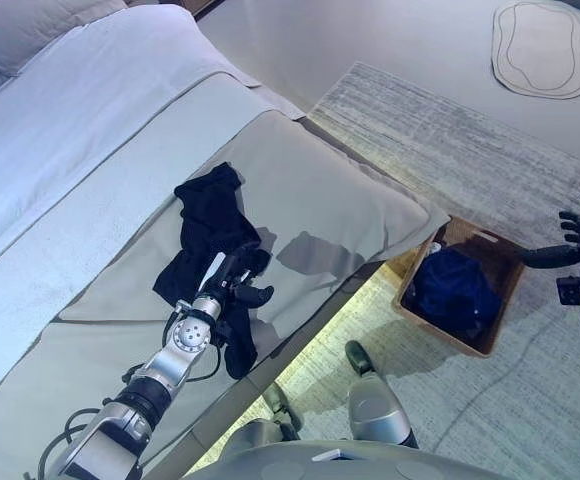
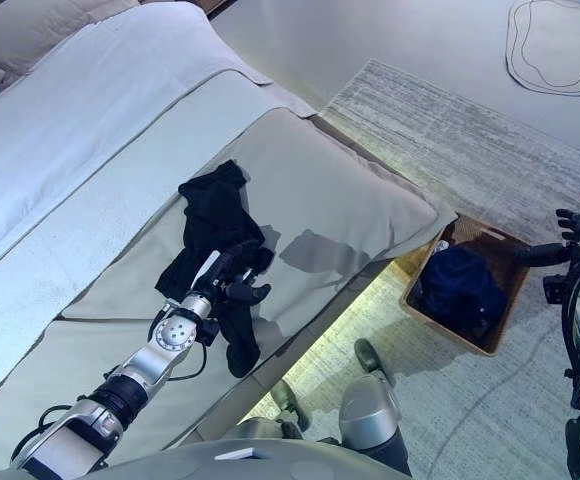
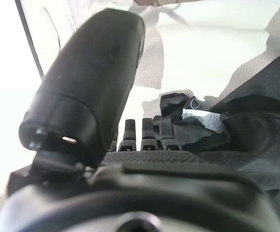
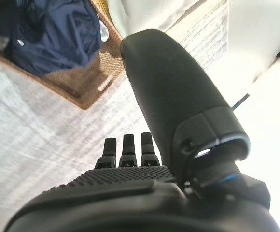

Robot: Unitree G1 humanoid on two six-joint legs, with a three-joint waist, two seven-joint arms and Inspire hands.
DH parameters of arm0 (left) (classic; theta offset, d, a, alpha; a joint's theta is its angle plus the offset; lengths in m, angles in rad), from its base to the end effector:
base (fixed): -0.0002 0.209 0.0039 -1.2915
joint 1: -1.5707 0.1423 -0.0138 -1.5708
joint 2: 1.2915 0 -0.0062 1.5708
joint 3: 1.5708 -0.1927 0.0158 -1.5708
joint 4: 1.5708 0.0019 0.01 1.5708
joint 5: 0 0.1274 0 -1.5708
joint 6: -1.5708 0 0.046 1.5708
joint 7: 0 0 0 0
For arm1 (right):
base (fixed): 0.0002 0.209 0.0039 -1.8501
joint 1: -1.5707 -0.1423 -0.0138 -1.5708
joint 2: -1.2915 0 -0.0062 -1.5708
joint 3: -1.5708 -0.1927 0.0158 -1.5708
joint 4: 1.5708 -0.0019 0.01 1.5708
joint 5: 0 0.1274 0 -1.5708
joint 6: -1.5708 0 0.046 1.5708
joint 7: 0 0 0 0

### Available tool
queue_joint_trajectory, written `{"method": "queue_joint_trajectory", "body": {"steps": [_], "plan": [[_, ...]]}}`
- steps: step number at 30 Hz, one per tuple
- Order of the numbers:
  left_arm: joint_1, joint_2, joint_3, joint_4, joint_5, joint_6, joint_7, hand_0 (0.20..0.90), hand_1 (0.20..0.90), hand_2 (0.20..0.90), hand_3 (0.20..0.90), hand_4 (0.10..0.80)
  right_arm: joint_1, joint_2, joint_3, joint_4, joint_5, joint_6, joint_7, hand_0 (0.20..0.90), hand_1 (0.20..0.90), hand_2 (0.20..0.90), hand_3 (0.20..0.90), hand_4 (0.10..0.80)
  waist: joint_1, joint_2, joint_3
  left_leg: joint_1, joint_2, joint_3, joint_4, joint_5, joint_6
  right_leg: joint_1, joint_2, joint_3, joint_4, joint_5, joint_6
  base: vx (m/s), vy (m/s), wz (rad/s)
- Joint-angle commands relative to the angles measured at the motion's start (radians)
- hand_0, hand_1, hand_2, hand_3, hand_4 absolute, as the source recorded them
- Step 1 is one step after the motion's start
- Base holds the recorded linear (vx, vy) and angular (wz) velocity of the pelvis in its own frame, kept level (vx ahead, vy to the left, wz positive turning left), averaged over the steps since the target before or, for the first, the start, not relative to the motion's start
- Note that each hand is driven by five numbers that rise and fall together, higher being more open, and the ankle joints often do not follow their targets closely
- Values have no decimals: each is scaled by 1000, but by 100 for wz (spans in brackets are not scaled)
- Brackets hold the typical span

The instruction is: Pick up the clothes from the bed and place them into the basket

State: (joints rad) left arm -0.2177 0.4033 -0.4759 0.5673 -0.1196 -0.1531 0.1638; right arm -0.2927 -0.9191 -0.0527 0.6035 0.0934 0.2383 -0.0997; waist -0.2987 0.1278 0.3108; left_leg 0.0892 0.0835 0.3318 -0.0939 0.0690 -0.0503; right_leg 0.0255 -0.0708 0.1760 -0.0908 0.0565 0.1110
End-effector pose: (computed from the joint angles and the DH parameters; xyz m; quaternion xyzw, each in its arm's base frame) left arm 0.2104 0.1836 -0.0187 0.2199 0.1280 -0.0923 0.9627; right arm 0.2158 -0.3795 0.1108 -0.3446 0.1973 -0.2670 0.8781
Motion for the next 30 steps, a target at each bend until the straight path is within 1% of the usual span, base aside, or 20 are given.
{"method": "queue_joint_trajectory", "body": {"steps": [1,2,3,4,7,8,11,13,15,16,19,20,22,24,26,30], "plan": [[-43,7,22,-42,-20,-52,70,900,900,900,900,800,-108,-48,45,-133,-153,-136,-68,900,900,900,900,800,64,-76,-111,97,-13,-86,12,-133,-2,-57,43,-59,15,53,-19,-11,86,14],[-37,-1,27,-47,-24,-46,92,900,900,900,900,800,-137,-43,71,-180,-209,-156,-96,900,900,900,900,800,81,-78,-110,92,-18,-100,15,-132,1,-52,39,-71,20,48,-21,-15,89,20],[-33,-7,30,-45,-24,-47,104,900,900,900,900,800,-164,-34,91,-200,-229,-149,-111,900,900,900,900,800,93,-79,-110,91,-21,-110,16,-131,1,-48,36,-81,21,46,-23,-13,68,26],[-33,-7,31,-45,-24,-46,105,900,900,900,900,800,-165,-33,92,-200,-229,-149,-111,900,900,900,900,800,91,-79,-109,91,-21,-111,17,-131,1,-47,36,-82,21,45,-23,-1,52,23],[-2,-16,50,-43,-19,-51,116,900,900,900,900,800,-246,-8,166,-219,-285,-152,-133,900,900,900,900,800,145,-81,-114,80,-35,-150,19,-126,5,-24,22,-119,23,32,-28,20,55,32],[12,-14,59,-44,-13,-44,117,900,900,900,900,800,-283,2,198,-218,-288,-145,-135,900,900,900,900,800,174,-83,-115,71,-41,-174,19,-122,7,-16,15,-136,24,27,-30,21,18,51],[33,-6,76,-38,-1,-50,122,900,900,900,900,800,-357,14,253,-199,-283,-137,-135,900,900,900,900,800,213,-89,-115,56,-53,-214,19,-116,11,-8,4,-160,22,25,-33,7,5,50],[52,8,98,-36,1,-51,139,900,900,900,900,800,-446,27,315,-179,-268,-137,-121,900,900,900,900,800,261,-97,-107,34,-70,-254,31,-117,15,-8,-8,-183,24,22,-38,9,15,55],[56,12,107,-39,-2,-50,142,900,900,900,900,800,-477,33,338,-172,-265,-134,-120,900,900,900,900,800,270,-97,-104,26,-75,-267,36,-117,17,-10,-13,-191,27,21,-39,6,32,49],[67,21,128,-45,5,-49,144,900,900,900,900,800,-544,50,390,-153,-254,-123,-113,900,900,900,900,800,307,-99,-94,6,-86,-290,46,-115,20,-17,-24,-213,45,12,-44,-2,48,45],[78,35,152,-62,1,-47,137,900,900,900,900,800,-589,66,434,-151,-249,-99,-106,900,900,900,900,800,339,-98,-76,-21,-97,-321,63,-110,29,-30,-33,-238,101,-17,-51,-1,55,43],[81,40,162,-72,4,-46,133,900,900,900,900,800,-600,74,453,-154,-248,-84,-106,900,900,900,900,800,355,-98,-63,-34,-102,-341,75,-108,34,-41,-38,-253,134,-33,-56,7,70,55],[90,50,174,-85,3,-56,130,900,900,900,900,800,-616,84,476,-143,-250,-82,-106,900,900,900,900,800,379,-97,-38,-55,-110,-368,102,-109,41,-58,-47,-275,182,-54,-64,-5,70,53],[97,62,185,-112,-11,-72,120,900,900,900,900,800,-644,91,503,-113,-251,-80,-123,900,900,900,900,800,413,-91,5,-98,-126,-402,165,-117,48,-87,-60,-304,250,-84,-79,-56,81,37],[98,73,190,-130,-27,-86,117,900,900,900,900,800,-676,91,522,-72,-239,-87,-138,900,900,900,900,800,441,-84,47,-142,-142,-423,222,-124,51,-111,-74,-331,301,-106,-89,-64,81,51],[97,91,193,-166,-65,-104,119,900,900,900,900,800,-744,99,561,15,-219,-87,-166,900,900,900,900,800,492,-66,127,-227,-173,-460,314,-134,64,-165,-102,-364,396,-134,-96,-62,60,42]]}}
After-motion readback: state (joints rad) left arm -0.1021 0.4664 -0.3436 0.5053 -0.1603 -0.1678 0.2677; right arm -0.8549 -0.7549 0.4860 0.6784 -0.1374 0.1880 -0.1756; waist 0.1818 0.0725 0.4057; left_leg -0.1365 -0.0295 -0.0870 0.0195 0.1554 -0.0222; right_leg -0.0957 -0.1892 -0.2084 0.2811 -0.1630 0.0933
